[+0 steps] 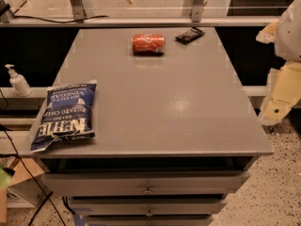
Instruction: Place coke can upright
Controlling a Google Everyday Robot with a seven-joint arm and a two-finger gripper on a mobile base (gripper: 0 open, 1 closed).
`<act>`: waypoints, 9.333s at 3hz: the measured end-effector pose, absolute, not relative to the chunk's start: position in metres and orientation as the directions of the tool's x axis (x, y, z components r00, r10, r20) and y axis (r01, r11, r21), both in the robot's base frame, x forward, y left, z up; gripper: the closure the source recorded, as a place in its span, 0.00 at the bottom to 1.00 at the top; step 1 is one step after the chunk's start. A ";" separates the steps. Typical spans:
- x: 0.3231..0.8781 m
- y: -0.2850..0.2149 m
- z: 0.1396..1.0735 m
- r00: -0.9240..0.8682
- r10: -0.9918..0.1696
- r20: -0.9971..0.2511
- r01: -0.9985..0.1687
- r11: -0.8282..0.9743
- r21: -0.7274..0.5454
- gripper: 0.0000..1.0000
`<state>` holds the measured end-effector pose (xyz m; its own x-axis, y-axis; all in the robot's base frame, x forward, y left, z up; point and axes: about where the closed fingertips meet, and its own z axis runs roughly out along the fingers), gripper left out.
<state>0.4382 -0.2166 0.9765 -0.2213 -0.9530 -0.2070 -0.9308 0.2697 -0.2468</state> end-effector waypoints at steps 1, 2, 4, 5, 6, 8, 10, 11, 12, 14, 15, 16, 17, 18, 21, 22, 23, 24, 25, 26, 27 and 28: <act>0.438 -0.217 0.977 -0.221 -0.953 -0.207 -0.931 0.270 -0.247 0.00; 0.452 -0.204 0.981 -0.175 -0.967 -0.184 -0.938 0.221 -0.269 0.00; 0.504 -0.137 0.991 0.008 -0.988 -0.154 -0.943 0.044 -0.329 0.00; 0.508 -0.131 0.995 0.021 -0.987 -0.157 -0.939 0.035 -0.342 0.00; 0.510 -0.130 0.984 0.010 -0.977 -0.213 -0.948 0.058 -0.313 0.00; 0.569 -0.071 0.974 0.109 -0.948 -0.298 -0.944 -0.005 -0.331 0.00; 0.611 -0.034 0.969 0.162 -0.934 -0.320 -0.937 -0.044 -0.346 0.00; 0.614 -0.026 0.956 0.141 -0.941 -0.308 -0.945 -0.035 -0.326 0.00; 0.634 -0.010 0.940 0.154 -0.942 -0.298 -0.947 -0.054 -0.316 0.00; 0.725 -0.004 0.911 0.156 -0.952 -0.262 -0.951 -0.073 -0.302 0.00; 0.734 -0.006 0.918 0.151 -0.950 -0.272 -0.944 -0.057 -0.324 0.00; 0.737 -0.002 0.901 0.120 -0.954 -0.275 -0.950 -0.031 -0.309 0.00; 0.748 0.000 0.884 0.067 -0.962 -0.266 -0.947 0.023 -0.320 0.00; 0.760 0.000 0.865 0.011 -0.968 -0.252 -0.940 0.076 -0.332 0.00; 0.783 0.004 0.824 0.012 -0.969 -0.246 -0.967 0.052 -0.250 0.18; 0.782 0.004 0.826 0.018 -0.969 -0.247 -0.969 0.044 -0.244 0.42; 0.782 0.004 0.833 0.018 -0.969 -0.247 -0.969 0.044 -0.244 0.65; 0.782 0.004 0.836 0.018 -0.969 -0.247 -0.969 0.044 -0.244 0.88; 0.766 -0.005 0.851 0.002 -0.962 -0.271 -0.964 0.070 -0.255 1.00; 0.708 -0.030 0.878 -0.039 -0.941 -0.337 -0.953 0.136 -0.269 1.00; 0.708 -0.029 0.876 -0.039 -0.941 -0.336 -0.954 0.135 -0.266 1.00; 0.708 -0.033 0.873 -0.066 -0.928 -0.367 -0.958 0.163 -0.238 1.00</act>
Offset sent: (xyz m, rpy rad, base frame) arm 0.0334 0.0286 0.0061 -0.0719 -0.0177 0.1147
